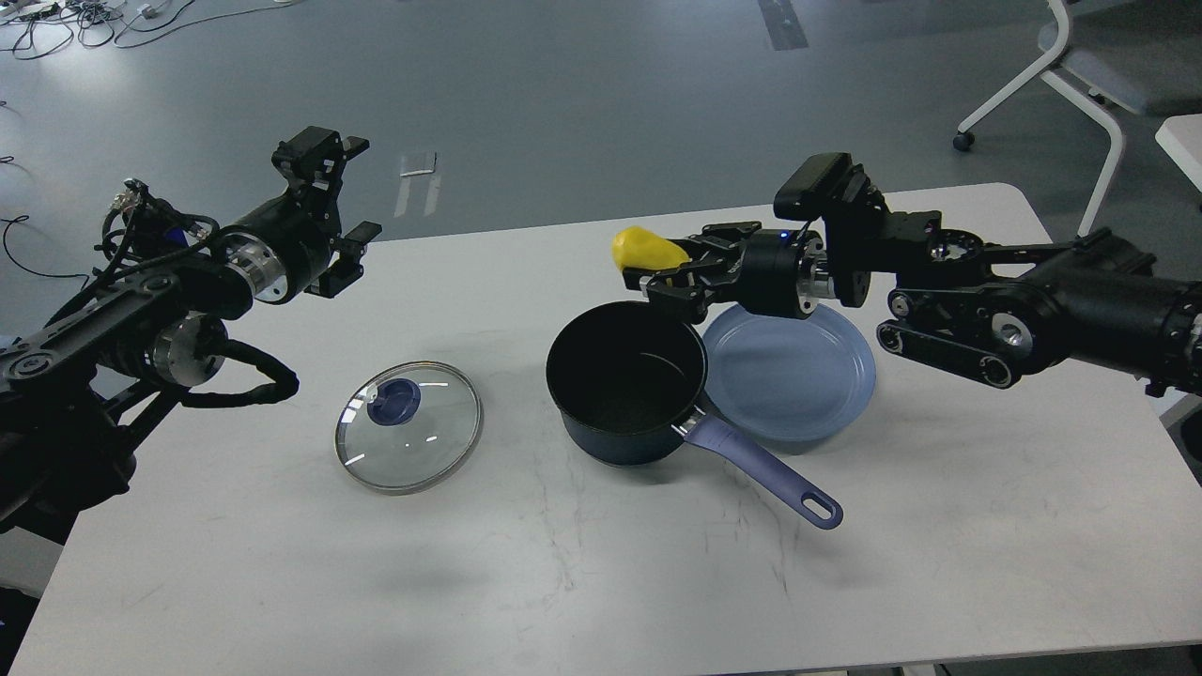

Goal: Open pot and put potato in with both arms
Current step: 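Carry the potato over the open saucepan with the right gripper, then release the potato into the pot and raise the right gripper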

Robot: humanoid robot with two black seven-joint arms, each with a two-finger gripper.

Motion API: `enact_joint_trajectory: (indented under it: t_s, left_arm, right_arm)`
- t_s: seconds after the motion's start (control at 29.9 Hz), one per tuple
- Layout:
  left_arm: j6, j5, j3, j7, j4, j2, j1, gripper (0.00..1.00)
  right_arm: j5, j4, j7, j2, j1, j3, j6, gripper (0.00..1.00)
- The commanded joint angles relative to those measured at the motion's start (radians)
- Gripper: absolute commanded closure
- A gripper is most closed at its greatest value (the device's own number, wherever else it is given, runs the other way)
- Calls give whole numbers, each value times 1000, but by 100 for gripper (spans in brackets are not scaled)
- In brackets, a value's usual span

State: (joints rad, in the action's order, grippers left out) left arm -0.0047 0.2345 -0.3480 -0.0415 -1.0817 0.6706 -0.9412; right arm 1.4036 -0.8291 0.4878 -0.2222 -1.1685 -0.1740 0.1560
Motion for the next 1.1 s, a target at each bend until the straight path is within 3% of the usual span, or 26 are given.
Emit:
enact_joint_trajectory:
  t_s: [0.0,0.1,0.13,0.37,0.57,0.64,0.84,0.9,1.07]
  left_arm:
    - [-1,-1,-5,2,-1,1,-1,2]
    - [-3,-3,-5,5,-1,1,-1,2]
    - [-3,-3,-5,5,-1,1,1,2]
    - [-4,-23,-12,11,-3,-8,2,1]
    - [-60,-107,-61,17,-3,-34,50,2]
    - [-61,-124,-80,17,0,-62,82,1]
    - [-70,-123,-149,3,29,-126,174,1]
    - [-92,-122,-176,0,36,-144,206,1]
    - [-107,-124,-239,-9,39,-164,234,1]
  right_arm:
    - [0,18,1,56,-2,-74,-6,83]
    - [-3,31,1,67,6,-102,-7,41]
    - [-20,33,1,66,13,-99,-6,0]
    - [-58,24,1,60,32,-87,0,0]
    - [-296,-11,1,40,20,28,-15,0]
    - [-508,-28,-5,32,30,124,-35,0]
    - [-1007,-24,-153,-3,111,402,-202,0]
    - [-1130,-18,-210,-41,173,502,-330,0]
    - [-1329,-10,-287,-111,283,614,-519,0]
